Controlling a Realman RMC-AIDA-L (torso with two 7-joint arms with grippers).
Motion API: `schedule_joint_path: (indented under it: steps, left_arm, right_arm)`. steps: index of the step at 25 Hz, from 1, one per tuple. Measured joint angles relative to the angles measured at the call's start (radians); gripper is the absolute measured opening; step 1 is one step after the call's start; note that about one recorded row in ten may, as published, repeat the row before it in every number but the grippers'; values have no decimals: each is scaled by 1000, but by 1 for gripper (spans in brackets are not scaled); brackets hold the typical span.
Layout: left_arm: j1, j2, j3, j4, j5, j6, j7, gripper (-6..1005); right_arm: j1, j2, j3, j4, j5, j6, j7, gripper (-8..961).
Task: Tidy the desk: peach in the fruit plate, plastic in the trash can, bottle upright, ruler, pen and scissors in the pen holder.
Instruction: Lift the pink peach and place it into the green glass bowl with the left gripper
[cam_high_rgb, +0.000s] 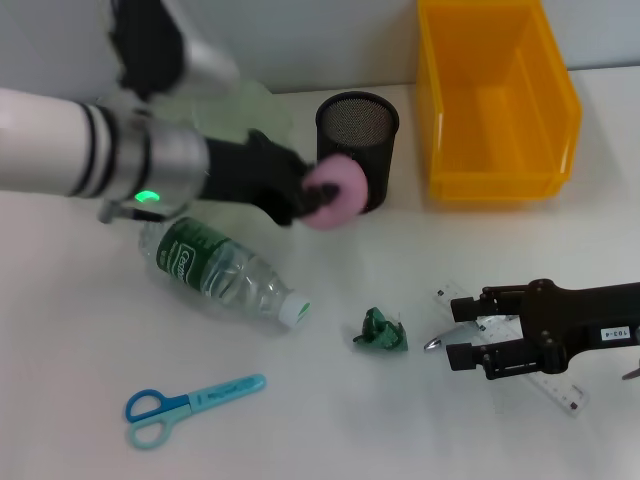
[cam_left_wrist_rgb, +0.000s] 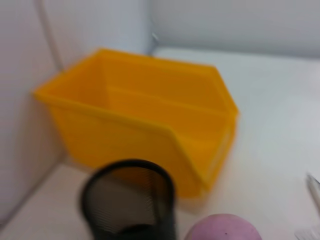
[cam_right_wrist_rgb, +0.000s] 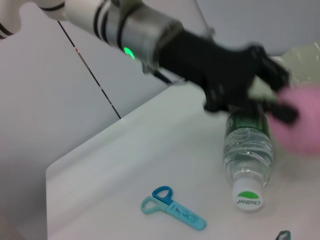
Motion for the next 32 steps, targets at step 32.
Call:
schedule_joint_path:
  steps: [32]
  left_arm:
    - [-53, -7, -203, -395, -156, -524, 11, 330]
  right_arm:
    - [5, 11, 0, -4, 0, 3, -2, 791]
